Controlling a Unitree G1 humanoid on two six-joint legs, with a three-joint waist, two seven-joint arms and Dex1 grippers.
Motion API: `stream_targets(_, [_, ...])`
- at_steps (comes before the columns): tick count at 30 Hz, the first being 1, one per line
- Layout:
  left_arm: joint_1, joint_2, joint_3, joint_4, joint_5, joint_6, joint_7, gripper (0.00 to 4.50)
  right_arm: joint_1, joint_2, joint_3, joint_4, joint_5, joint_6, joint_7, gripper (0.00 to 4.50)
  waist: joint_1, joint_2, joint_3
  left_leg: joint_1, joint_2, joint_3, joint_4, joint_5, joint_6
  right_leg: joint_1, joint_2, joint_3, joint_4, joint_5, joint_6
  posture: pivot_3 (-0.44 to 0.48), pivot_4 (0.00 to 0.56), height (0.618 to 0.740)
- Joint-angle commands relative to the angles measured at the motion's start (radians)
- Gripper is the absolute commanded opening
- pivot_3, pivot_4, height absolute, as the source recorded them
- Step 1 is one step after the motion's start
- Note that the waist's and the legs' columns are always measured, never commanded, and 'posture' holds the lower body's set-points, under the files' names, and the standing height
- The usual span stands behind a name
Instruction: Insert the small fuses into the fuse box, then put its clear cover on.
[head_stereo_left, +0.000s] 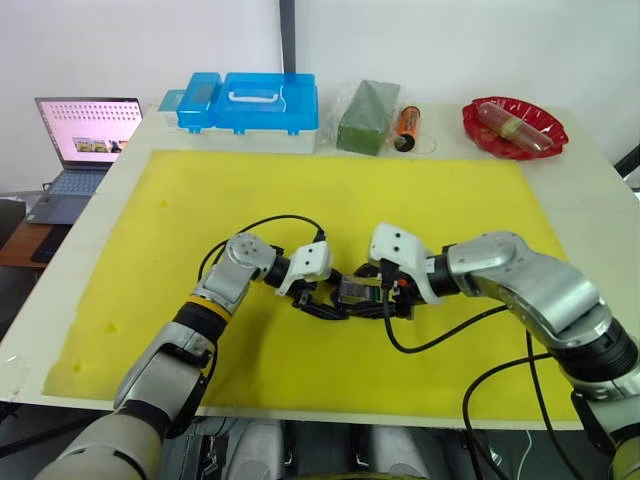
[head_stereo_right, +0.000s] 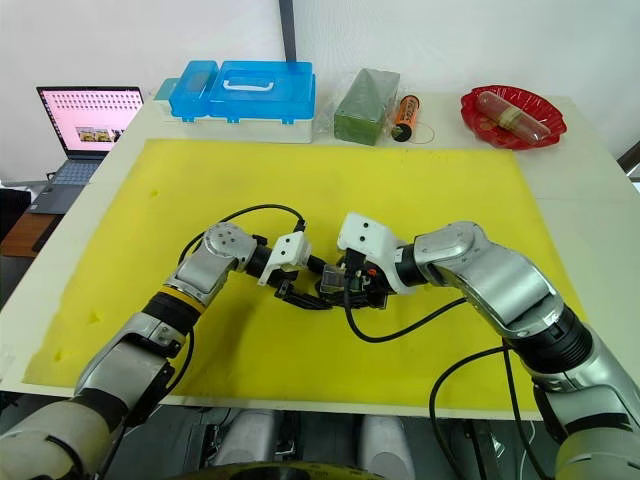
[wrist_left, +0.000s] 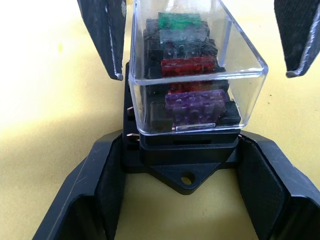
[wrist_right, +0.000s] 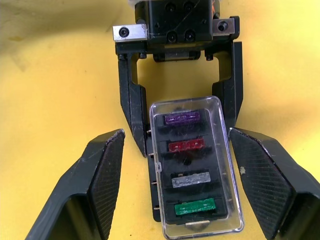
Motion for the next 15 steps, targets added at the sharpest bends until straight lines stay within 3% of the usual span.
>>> stream_targets(1, [0.014,-0.012,-0.009,0.0,0.006,-0.009,0.001,2.8,-0.024,0.004,-0.028,-0.039,0.015,0.003,0.001,3.52,0.0,0.0,0.0,0.0,0.0,0.0,0.0,0.0,0.0,0.0,0.0,0.0,0.0,0.0,0.0,0.0,0.15,0.74])
stream_targets(15, [0.012,-0.015,-0.009,0.012,0.01,-0.014,0.002,2.8,-0.026,0.005,-0.035,-0.053,0.036,0.027,-0.018,3.52,0.0,0.0,0.0,0.0,0.0,0.0,0.0,0.0,0.0,0.0,0.0,0.0,0.0,0.0,0.0,0.0,0.15,0.74])
